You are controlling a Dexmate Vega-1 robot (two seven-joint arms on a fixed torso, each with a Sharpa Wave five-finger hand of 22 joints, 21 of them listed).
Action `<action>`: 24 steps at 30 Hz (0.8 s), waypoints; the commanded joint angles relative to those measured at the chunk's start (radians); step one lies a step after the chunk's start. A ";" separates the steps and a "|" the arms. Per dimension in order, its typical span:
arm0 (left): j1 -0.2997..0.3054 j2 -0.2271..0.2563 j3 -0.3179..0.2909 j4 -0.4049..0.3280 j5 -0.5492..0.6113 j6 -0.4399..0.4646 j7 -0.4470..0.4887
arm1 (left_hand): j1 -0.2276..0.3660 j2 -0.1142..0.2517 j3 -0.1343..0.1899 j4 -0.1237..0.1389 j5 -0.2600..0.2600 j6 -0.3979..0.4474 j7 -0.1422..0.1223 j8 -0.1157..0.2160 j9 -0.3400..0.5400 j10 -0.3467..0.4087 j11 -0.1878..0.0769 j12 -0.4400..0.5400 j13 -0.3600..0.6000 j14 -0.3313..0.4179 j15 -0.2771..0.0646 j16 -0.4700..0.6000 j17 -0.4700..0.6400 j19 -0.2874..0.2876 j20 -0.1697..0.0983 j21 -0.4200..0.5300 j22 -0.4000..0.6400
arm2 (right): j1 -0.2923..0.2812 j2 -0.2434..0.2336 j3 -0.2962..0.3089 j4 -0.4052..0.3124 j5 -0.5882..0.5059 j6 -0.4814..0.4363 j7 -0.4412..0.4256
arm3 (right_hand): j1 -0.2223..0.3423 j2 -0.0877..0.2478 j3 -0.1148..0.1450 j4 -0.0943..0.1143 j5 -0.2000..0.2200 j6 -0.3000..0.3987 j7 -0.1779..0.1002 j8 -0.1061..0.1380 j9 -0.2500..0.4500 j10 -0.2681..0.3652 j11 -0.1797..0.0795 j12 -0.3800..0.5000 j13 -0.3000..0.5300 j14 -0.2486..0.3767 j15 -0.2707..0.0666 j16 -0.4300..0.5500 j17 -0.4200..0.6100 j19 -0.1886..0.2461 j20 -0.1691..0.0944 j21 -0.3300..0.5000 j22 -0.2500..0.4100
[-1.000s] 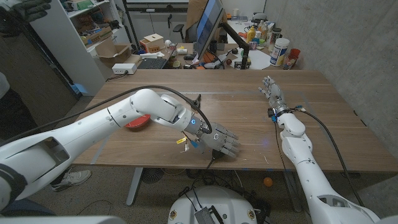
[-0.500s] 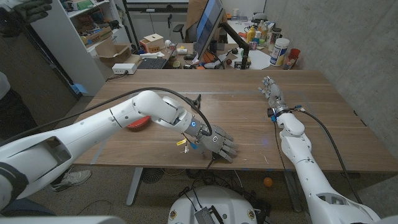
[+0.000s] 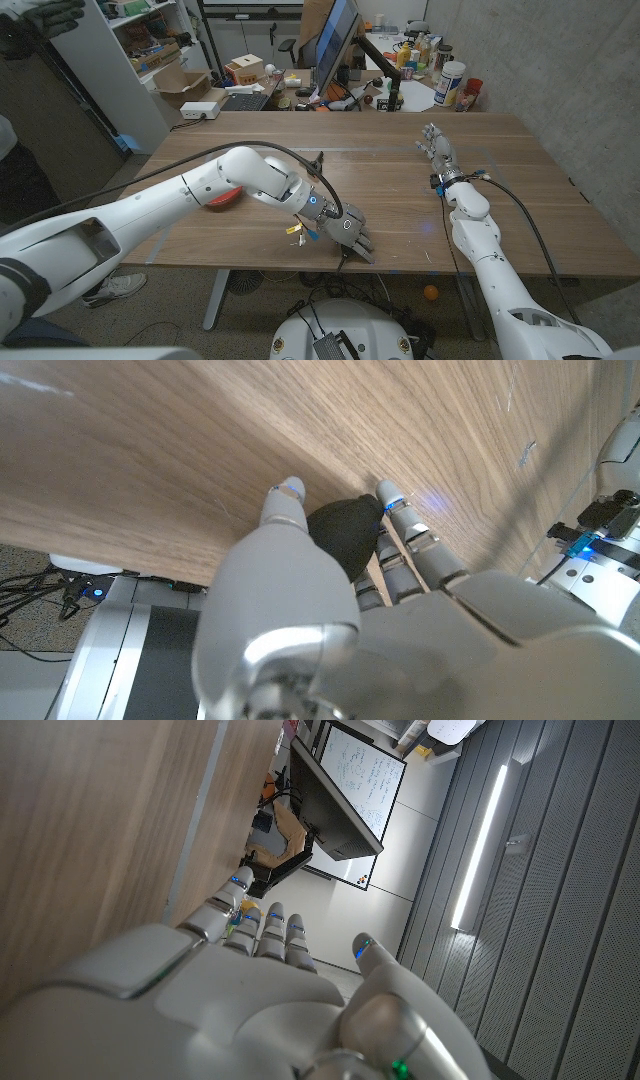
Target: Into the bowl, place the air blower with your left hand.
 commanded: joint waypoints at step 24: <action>0.096 0.010 -0.094 -0.002 -0.101 0.086 0.004 | 0.074 0.044 0.075 0.158 -0.053 0.794 0.131 0.128 -0.002 0.637 -0.087 0.062 -0.002 0.715 -0.188 -0.009 0.013 0.346 -0.106 0.317 -0.006 | -0.012 -0.007 -0.001 -0.024 0.001 -0.010 0.005 | -0.008 0.025 0.002 0.005 0.003 0.013 -0.001 0.008 0.006 0.011 -0.001 0.008 0.006 0.008 -0.003 0.006 0.003 0.003 -0.021 0.005 0.005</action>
